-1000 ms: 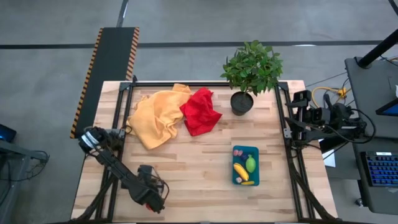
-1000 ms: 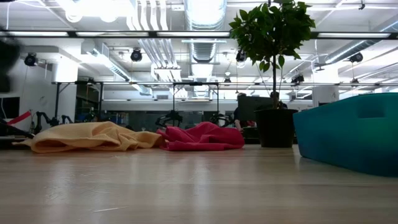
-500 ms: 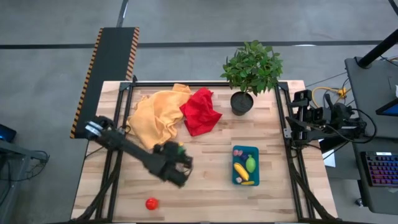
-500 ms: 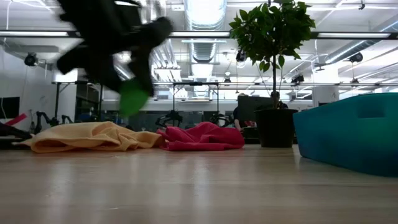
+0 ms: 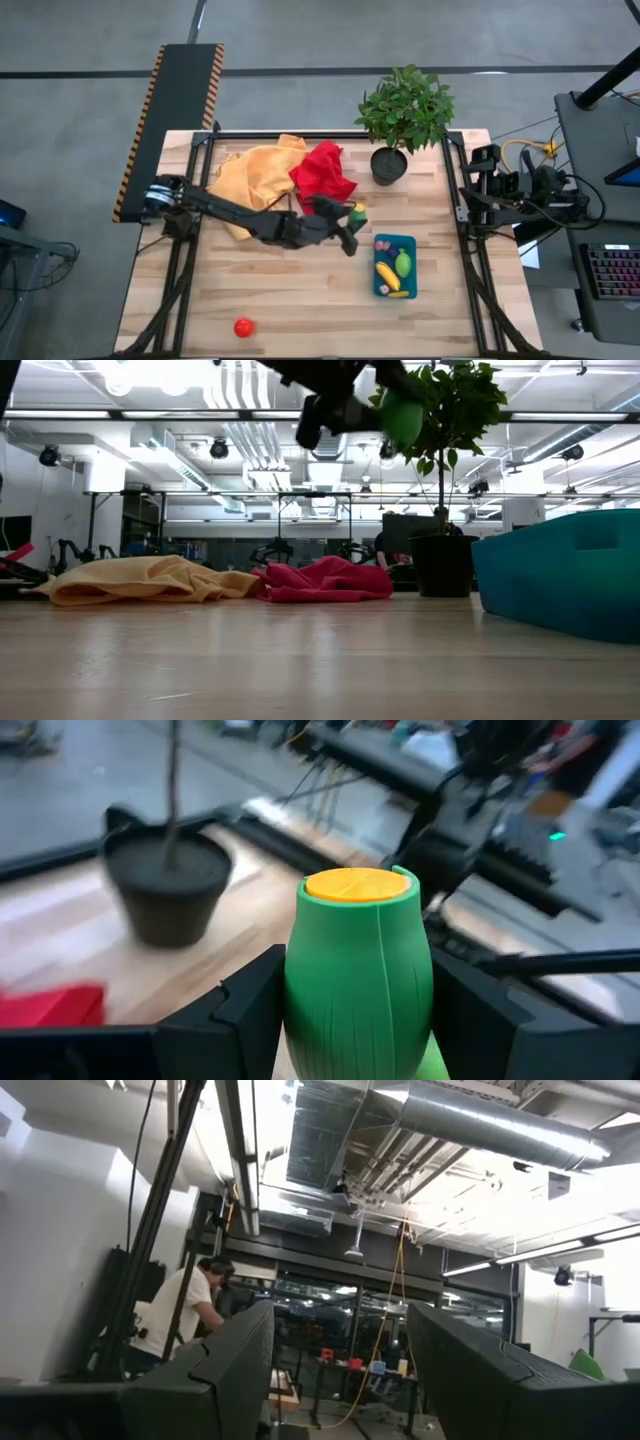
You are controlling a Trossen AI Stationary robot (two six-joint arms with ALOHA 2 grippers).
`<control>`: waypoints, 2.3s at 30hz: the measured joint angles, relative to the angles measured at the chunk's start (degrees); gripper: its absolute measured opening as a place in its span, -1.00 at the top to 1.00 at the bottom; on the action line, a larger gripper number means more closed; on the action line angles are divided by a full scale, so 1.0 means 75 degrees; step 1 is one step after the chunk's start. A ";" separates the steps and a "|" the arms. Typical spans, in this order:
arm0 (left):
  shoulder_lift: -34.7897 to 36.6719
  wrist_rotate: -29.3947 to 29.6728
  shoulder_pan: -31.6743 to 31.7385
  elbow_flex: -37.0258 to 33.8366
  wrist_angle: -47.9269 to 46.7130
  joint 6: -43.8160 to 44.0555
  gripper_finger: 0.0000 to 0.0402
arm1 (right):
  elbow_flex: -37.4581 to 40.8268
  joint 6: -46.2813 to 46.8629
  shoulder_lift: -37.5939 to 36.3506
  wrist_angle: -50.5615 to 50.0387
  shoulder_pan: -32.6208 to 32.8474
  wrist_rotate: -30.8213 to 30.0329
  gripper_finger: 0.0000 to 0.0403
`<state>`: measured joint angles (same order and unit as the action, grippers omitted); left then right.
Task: Pick and placing Produce into tupperware
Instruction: Put the corn into the blue bin, then put the tomato into the blue bin
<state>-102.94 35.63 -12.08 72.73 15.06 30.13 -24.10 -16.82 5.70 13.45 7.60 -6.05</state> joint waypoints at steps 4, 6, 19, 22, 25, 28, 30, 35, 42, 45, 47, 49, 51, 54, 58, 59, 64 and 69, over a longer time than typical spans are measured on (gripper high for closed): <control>-0.0097 -0.0236 0.0060 0.0003 0.0747 -0.0375 0.06 | 0.0000 0.0041 0.0000 -0.0005 0.0000 -0.0002 -0.11; -0.0263 -0.0372 0.0065 0.0003 0.1118 -0.0502 0.06 | 0.0000 0.0041 0.0003 -0.0009 0.0000 -0.0002 -0.11; -0.2338 -0.1367 0.0068 0.1292 0.2307 -0.0479 0.06 | 0.0000 0.0037 0.0005 0.0007 0.0000 -0.0003 -0.11; -0.2819 -0.1762 0.0068 0.1934 0.2258 -0.0484 0.06 | -0.0003 0.0038 0.0011 0.0003 0.0000 -0.0003 -0.11; -0.3210 -0.2024 0.0067 0.2512 0.1952 -0.0525 0.06 | -0.0003 0.0038 0.0010 -0.0002 0.0000 -0.0003 -0.11; -0.3449 -0.2026 0.0062 0.2907 0.1464 -0.0529 0.06 | -0.0003 0.0035 0.0011 -0.0016 0.0000 -0.0003 -0.11; -0.3471 -0.2024 0.0062 0.2948 0.1180 -0.0487 0.06 | -0.0003 0.0038 0.0014 -0.0022 0.0000 -0.0003 -0.11; -0.3462 -0.2021 0.0062 0.2857 0.1115 -0.0458 -0.08 | -0.0003 0.0035 0.0014 -0.0047 0.0000 -0.0003 -0.11; -0.3456 -0.2464 0.0045 0.2833 0.1121 -0.0449 -0.17 | -0.0003 0.0015 0.0014 -0.0051 0.0000 -0.0003 -0.11; -0.3456 -0.2561 0.0047 0.2830 0.1126 -0.0449 -0.18 | -0.0003 0.0018 0.0014 -0.0050 0.0000 -0.0003 -0.11; -0.3456 -0.2566 0.0047 0.2830 0.1129 -0.0449 -0.18 | -0.0003 0.0018 0.0014 -0.0050 0.0000 -0.0003 -0.11; -0.3456 -0.2579 0.0047 0.2830 0.1119 -0.0449 -0.18 | -0.0003 0.0027 0.0014 -0.0050 0.0000 -0.0003 -0.11; -0.3419 -0.2708 0.0047 0.2827 0.1107 -0.0480 -0.18 | -0.0003 0.0021 0.0014 -0.0052 0.0000 -0.0003 -0.11; -0.3258 -0.3037 0.0047 0.2824 0.1038 -0.0501 -0.18 | -0.0003 0.0035 0.0014 -0.0059 0.0000 -0.0003 -0.11; -0.2645 -0.3206 0.0033 0.2798 0.0069 -0.0503 -0.18 | -0.0003 0.0073 0.0014 -0.0163 0.0000 -0.0003 -0.11; -0.2425 -0.3201 0.0008 0.2790 -0.0353 -0.0504 -0.18 | -0.0003 0.0202 0.0014 -0.0212 0.0000 -0.0003 -0.11; -0.1372 -0.1943 -0.0257 0.2736 -0.2084 -0.0725 -0.18 | 0.0035 0.0819 0.0436 -0.0084 0.0000 0.0185 -0.11; -0.0361 -0.0364 -0.0736 0.2727 -0.3210 -0.1178 -0.18 | 0.0032 0.0846 0.1676 0.0391 0.0000 0.0846 -0.11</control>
<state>-105.64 32.90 -17.60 93.18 -9.01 21.30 -23.86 -10.47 18.27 16.39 7.60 0.30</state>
